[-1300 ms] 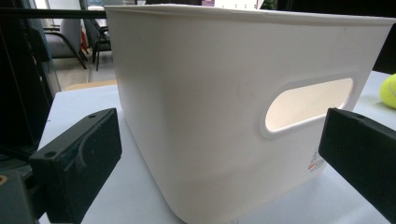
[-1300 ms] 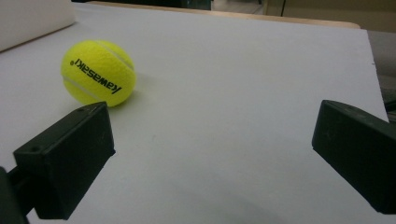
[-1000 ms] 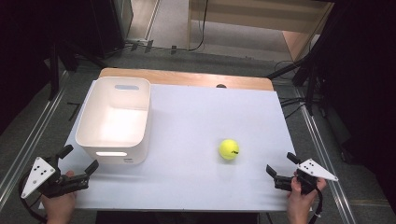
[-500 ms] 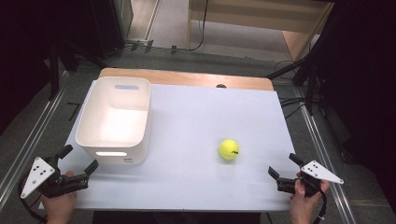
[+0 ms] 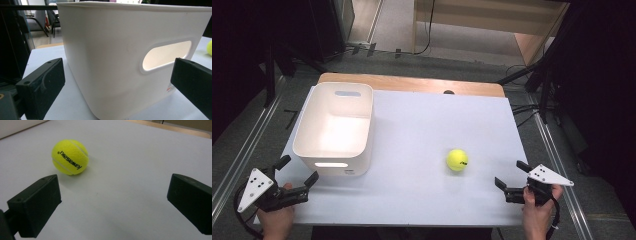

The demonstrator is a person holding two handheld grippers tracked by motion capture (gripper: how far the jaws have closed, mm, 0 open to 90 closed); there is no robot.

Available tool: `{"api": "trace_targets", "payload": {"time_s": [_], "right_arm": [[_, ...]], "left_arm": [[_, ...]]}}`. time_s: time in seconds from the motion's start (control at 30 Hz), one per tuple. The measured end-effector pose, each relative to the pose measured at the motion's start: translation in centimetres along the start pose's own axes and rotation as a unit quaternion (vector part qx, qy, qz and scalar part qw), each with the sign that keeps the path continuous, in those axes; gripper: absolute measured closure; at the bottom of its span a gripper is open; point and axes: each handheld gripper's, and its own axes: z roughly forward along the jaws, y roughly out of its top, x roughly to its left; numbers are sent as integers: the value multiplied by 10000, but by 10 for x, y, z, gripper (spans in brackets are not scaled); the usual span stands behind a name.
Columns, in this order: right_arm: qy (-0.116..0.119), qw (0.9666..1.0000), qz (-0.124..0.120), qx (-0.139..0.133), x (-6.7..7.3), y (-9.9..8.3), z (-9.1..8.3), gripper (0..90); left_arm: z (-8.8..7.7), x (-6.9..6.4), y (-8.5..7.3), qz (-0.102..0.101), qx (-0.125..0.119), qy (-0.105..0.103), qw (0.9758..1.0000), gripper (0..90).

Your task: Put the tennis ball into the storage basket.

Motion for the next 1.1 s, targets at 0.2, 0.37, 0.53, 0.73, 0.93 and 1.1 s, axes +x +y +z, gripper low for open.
{"api": "trace_targets", "payload": {"time_s": [0.2,0.37,0.53,0.73,0.93,1.1], "right_arm": [[57,9998,-14,167,-1,7,5,0],[114,9994,-59,309,2,17,13,0],[154,9990,-96,409,5,24,19,0],[207,9982,-130,539,7,32,26,0],[245,9971,-176,695,8,41,32,0],[281,9958,-271,830,9,50,38,0]], "left_arm": [[0,0,0,-25,-21,13,10000,0],[-1,1,0,-15,-32,14,10000,0],[-1,0,0,-20,-29,7,10000,0],[-1,1,0,-40,-42,1,10000,0],[-1,1,0,-42,-38,0,10000,0],[-1,1,0,-35,-18,5,10000,0]]}}
